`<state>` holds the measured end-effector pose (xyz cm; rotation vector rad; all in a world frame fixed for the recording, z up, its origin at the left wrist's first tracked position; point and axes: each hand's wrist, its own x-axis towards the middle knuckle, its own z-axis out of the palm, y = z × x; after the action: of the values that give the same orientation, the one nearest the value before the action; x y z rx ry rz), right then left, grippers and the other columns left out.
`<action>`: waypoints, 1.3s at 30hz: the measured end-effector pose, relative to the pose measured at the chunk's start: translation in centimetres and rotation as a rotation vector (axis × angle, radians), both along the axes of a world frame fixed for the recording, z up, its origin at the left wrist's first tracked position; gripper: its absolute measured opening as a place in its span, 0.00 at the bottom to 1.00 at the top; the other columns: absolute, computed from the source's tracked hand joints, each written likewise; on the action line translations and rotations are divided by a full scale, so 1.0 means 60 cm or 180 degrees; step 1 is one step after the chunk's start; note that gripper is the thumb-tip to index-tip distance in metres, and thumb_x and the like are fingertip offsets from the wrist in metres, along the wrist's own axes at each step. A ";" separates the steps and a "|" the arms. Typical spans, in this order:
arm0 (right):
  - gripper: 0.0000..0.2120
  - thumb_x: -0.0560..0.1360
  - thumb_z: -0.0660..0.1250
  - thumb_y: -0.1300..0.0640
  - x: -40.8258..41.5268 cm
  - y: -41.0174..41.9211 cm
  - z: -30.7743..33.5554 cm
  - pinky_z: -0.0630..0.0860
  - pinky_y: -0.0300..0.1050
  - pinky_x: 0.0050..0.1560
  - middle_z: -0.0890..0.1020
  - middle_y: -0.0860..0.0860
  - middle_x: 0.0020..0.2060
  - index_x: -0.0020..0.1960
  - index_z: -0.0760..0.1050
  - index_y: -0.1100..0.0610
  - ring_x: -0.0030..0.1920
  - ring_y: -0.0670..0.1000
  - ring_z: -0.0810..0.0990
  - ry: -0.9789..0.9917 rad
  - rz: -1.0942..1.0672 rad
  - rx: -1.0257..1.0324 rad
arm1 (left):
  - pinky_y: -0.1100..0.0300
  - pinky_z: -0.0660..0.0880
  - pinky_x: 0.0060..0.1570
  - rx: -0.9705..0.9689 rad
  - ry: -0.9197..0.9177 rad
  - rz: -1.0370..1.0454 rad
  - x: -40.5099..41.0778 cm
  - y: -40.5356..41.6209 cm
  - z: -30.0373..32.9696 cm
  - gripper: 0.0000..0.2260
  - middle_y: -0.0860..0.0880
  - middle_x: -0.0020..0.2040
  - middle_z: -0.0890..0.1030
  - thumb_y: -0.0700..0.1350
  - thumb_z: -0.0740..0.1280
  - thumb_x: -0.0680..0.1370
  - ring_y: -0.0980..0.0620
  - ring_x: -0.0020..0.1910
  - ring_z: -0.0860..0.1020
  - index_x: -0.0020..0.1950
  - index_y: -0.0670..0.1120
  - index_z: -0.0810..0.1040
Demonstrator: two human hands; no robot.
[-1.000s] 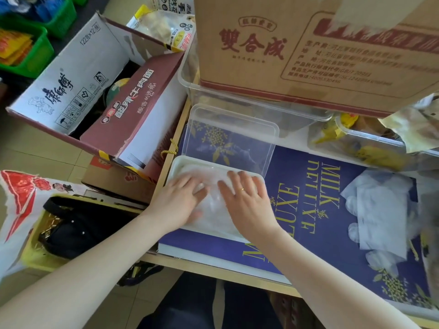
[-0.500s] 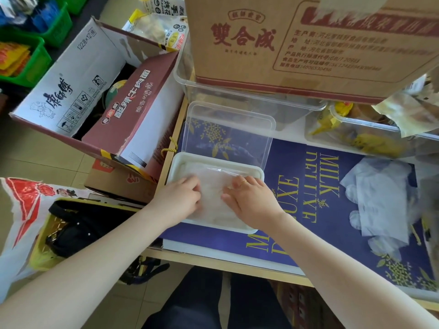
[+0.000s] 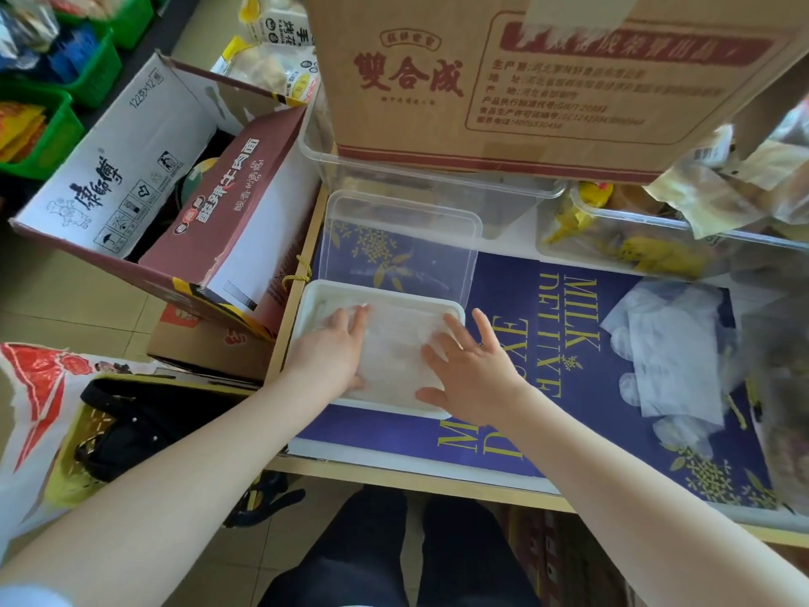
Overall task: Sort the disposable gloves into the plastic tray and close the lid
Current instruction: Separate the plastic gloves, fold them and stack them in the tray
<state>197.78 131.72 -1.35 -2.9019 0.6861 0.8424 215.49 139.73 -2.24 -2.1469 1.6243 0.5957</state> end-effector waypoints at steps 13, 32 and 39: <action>0.31 0.79 0.57 0.48 -0.289 -0.095 -0.057 0.48 0.56 0.72 0.50 0.59 0.76 0.76 0.50 0.61 0.76 0.60 0.48 -0.1164 -0.2922 -0.0286 | 0.58 0.71 0.45 -0.1120 0.1158 -0.0449 -0.157 -0.069 0.095 0.16 0.51 0.55 0.78 0.51 0.57 0.80 0.47 0.54 0.76 0.66 0.49 0.72; 0.11 0.75 0.60 0.59 -0.416 -0.075 -0.064 0.78 0.47 0.38 0.84 0.56 0.45 0.45 0.80 0.62 0.43 0.57 0.82 -0.2483 -0.2117 0.0677 | 0.58 0.59 0.69 -0.0423 0.1485 -0.1294 -0.379 -0.172 -0.022 0.41 0.50 0.74 0.64 0.69 0.43 0.68 0.51 0.72 0.63 0.71 0.47 0.68; 0.11 0.79 0.59 0.61 -0.439 -0.126 0.017 0.69 0.40 0.26 0.69 0.50 0.29 0.38 0.71 0.62 0.28 0.44 0.68 -0.3274 -0.4147 0.2846 | 0.66 0.71 0.47 -0.1335 0.2793 0.0128 -0.391 -0.178 0.002 0.13 0.52 0.42 0.83 0.50 0.65 0.77 0.57 0.43 0.77 0.47 0.42 0.83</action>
<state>171.44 124.18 -0.32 -1.2367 1.2404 -0.4152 192.03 129.05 -2.12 -2.3618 2.3016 1.4742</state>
